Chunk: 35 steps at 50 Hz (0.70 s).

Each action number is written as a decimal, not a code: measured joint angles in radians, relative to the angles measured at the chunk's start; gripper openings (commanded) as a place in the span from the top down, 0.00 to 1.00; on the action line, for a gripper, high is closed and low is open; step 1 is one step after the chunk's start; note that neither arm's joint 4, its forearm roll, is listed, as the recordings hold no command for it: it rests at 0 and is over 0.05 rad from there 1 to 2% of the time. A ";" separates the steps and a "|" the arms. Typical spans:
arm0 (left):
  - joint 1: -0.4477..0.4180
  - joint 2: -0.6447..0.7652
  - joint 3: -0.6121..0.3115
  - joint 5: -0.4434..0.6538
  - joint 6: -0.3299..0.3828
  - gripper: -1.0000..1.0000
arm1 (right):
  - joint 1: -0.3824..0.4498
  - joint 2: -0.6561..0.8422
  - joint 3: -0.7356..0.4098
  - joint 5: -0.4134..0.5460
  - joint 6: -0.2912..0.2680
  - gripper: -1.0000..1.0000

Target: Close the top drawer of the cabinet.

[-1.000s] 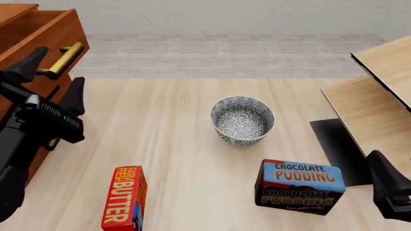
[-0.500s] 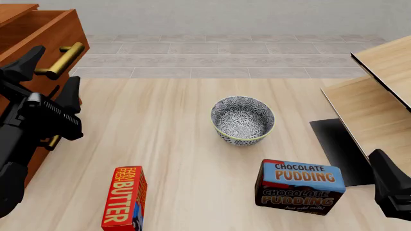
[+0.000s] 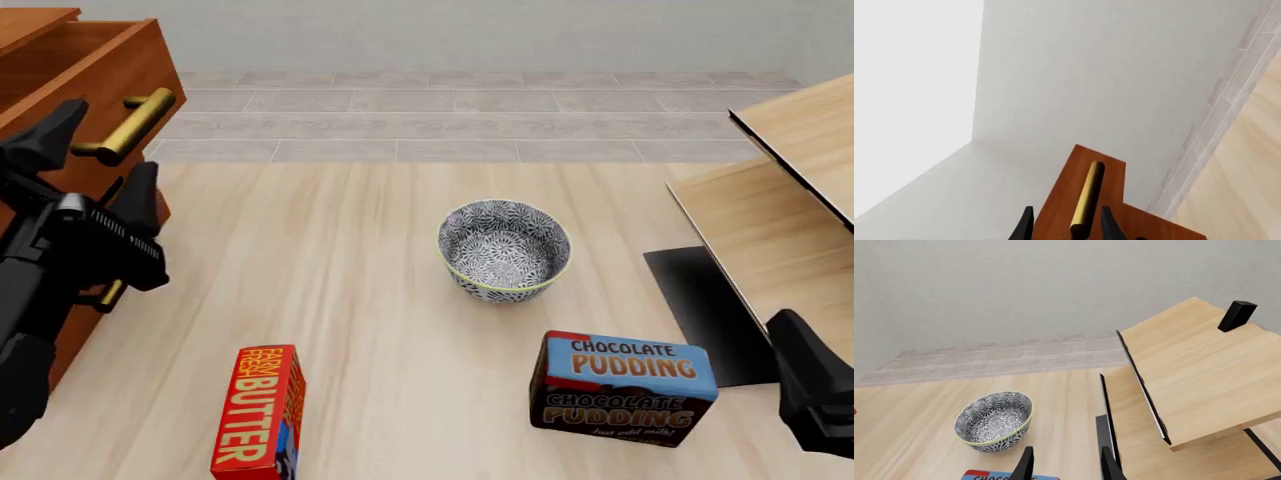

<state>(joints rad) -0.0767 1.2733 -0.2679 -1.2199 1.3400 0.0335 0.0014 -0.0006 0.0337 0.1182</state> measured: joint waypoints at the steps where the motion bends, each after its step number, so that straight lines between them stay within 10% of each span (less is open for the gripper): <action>1: 0.001 0.001 0.000 0.000 0.001 0.00 | 0.000 0.000 0.000 0.000 0.000 0.00; 35: 0.019 0.016 0.001 0.000 0.014 0.00 | 0.008 -0.001 0.000 -0.002 0.003 0.00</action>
<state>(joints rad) -0.0581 1.2897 -0.2671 -1.2200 1.3542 0.0415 0.0008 -0.0008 0.0313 0.1214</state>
